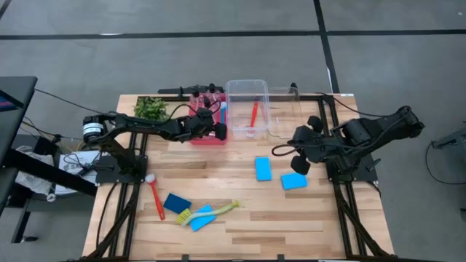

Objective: Pick & Place Kitchen Sink Supplies
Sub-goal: Put the blue dishwashing brush into the red bin

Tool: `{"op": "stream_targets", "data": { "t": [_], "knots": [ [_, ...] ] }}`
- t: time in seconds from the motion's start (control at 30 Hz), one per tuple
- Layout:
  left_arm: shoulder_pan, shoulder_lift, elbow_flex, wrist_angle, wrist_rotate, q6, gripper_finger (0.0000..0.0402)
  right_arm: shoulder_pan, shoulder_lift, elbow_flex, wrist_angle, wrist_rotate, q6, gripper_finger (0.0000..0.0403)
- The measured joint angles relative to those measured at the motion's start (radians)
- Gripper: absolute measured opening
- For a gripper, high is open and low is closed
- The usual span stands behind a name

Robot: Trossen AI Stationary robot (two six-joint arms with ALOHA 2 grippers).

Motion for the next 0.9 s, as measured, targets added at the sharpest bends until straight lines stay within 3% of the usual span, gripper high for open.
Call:
{"op": "stream_targets", "data": {
  "t": [0.3, 0.9],
  "knots": [
    [0.037, 0.001, 0.0, 0.022, 0.0, 0.009, 0.0296, 0.001, 0.001, 0.0, -0.001, 0.0, 0.0, 0.0001],
    [0.043, 0.02, -0.001, 0.109, 0.102, 0.013, 0.0296, 0.001, 0.001, 0.0, -0.004, 0.022, -0.001, 0.0001]
  ]
}}
